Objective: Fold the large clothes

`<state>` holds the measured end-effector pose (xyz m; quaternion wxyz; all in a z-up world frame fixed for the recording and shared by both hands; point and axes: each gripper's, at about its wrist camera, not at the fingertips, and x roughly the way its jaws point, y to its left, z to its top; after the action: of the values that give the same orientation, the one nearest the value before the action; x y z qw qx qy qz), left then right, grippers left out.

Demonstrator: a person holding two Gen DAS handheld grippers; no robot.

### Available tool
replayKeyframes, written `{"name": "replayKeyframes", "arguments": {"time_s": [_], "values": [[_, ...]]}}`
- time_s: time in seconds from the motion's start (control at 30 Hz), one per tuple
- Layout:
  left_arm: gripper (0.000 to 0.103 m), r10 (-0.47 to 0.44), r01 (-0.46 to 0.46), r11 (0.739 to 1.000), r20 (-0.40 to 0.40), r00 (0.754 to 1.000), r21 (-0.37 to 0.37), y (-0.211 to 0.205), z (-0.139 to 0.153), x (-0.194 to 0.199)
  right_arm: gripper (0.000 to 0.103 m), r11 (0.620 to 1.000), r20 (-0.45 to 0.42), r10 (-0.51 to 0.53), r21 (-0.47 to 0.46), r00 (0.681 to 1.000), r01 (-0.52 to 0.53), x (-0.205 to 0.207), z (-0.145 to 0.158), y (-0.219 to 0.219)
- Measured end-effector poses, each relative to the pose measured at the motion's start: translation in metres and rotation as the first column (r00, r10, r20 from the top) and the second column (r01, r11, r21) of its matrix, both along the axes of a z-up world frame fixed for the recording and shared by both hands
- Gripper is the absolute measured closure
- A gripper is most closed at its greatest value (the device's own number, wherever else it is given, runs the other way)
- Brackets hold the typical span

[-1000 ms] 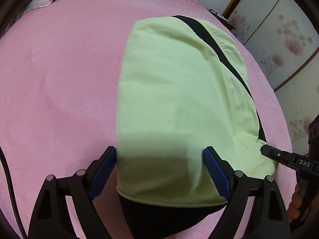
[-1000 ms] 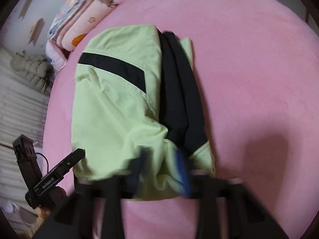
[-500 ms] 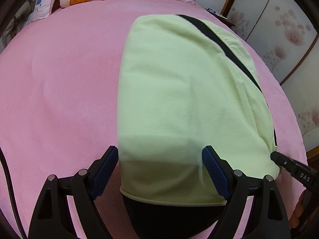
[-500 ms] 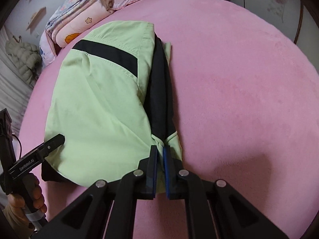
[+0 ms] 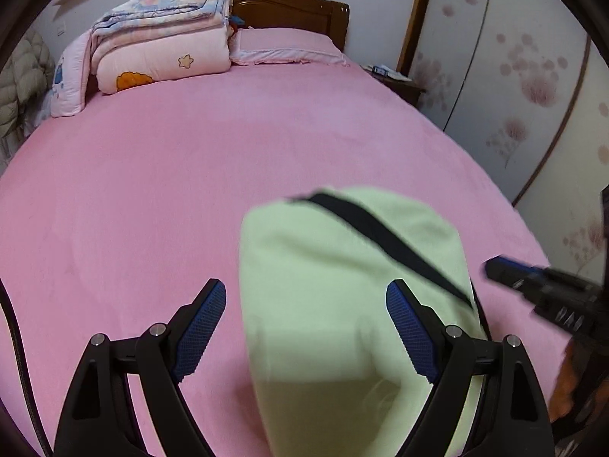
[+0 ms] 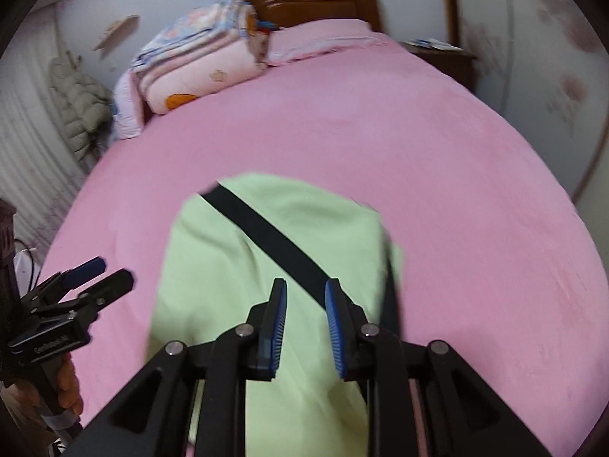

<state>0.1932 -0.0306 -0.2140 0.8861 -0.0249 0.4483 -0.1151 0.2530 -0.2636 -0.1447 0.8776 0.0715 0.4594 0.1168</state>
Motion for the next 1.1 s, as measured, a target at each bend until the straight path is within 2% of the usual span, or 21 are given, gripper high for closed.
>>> {"name": "replayKeyframes", "arguments": {"time_s": [0.13, 0.2, 0.27, 0.3, 0.33, 0.4, 0.47, 0.5, 0.57, 0.63, 0.77, 0.9, 1.0, 1.1], "values": [[0.018, 0.008, -0.012, 0.997, -0.057, 0.998, -0.080, -0.001, -0.022, 0.046, 0.082, 0.996, -0.028, 0.057, 0.063, 0.998, -0.056, 0.045, -0.026, 0.023], [0.024, -0.004, -0.007, 0.994, -0.094, 0.996, -0.111, -0.005, -0.038, 0.063, 0.082, 0.993, -0.043, 0.087, 0.086, 0.995, -0.083, 0.059, -0.040, 0.023], [0.026, -0.022, 0.007, 0.993, -0.120, 0.993, -0.118, -0.013, -0.047, 0.073, 0.082, 0.997, -0.048, 0.077, 0.022, 0.996, -0.076, 0.070, -0.056, 0.023], [0.026, -0.028, 0.014, 0.994, -0.131, 0.991, -0.109, -0.017, -0.054, 0.076, 0.083, 0.998, -0.055, 0.050, -0.026, 0.997, -0.052, 0.075, -0.065, 0.016], [0.026, -0.021, 0.011, 0.997, -0.145, 0.989, -0.070, -0.022, -0.063, 0.080, 0.083, 0.997, -0.064, 0.007, -0.080, 0.998, -0.012, 0.079, -0.075, 0.006], [0.027, -0.035, 0.030, 0.999, -0.149, 0.988, -0.031, -0.029, -0.078, 0.083, 0.090, 0.989, -0.076, -0.061, -0.138, 0.995, 0.051, 0.083, -0.093, -0.018], [0.027, -0.064, 0.068, 0.997, -0.135, 0.989, 0.022, -0.039, -0.088, 0.082, 0.103, 0.994, -0.104, -0.076, -0.085, 0.992, 0.067, 0.082, -0.109, -0.042], [0.027, -0.076, 0.083, 0.995, -0.124, 0.989, 0.055, -0.044, -0.092, 0.081, 0.103, 0.996, -0.110, -0.070, -0.064, 0.991, 0.063, 0.081, -0.114, -0.046], [0.027, -0.098, 0.112, 0.984, -0.097, 0.990, 0.142, -0.056, -0.099, 0.077, 0.103, 0.993, -0.089, -0.056, -0.104, 0.994, 0.046, 0.079, -0.115, -0.040], [0.027, -0.098, 0.113, 0.977, -0.087, 0.991, 0.179, -0.062, -0.105, 0.075, 0.103, 0.987, -0.072, -0.047, -0.156, 0.996, 0.036, 0.079, -0.117, -0.033], [0.027, -0.092, 0.104, 0.979, -0.075, 0.993, 0.178, -0.065, -0.113, 0.074, 0.103, 0.990, -0.052, -0.052, -0.134, 0.997, 0.044, 0.076, -0.122, -0.037], [0.027, -0.087, 0.098, 0.974, -0.063, 0.994, 0.204, -0.068, -0.113, 0.064, 0.103, 0.985, -0.052, -0.046, -0.166, 0.998, 0.037, 0.074, -0.118, -0.031], [0.026, -0.065, 0.078, 0.980, -0.075, 0.995, 0.184, -0.060, -0.104, 0.063, 0.103, 0.980, -0.065, -0.050, -0.195, 0.997, 0.036, 0.074, -0.108, -0.027], [0.026, -0.037, 0.055, 0.989, -0.130, 0.991, 0.138, -0.056, -0.090, 0.065, 0.100, 0.983, -0.073, -0.071, -0.176, 0.995, 0.058, 0.070, -0.087, -0.028]]}}
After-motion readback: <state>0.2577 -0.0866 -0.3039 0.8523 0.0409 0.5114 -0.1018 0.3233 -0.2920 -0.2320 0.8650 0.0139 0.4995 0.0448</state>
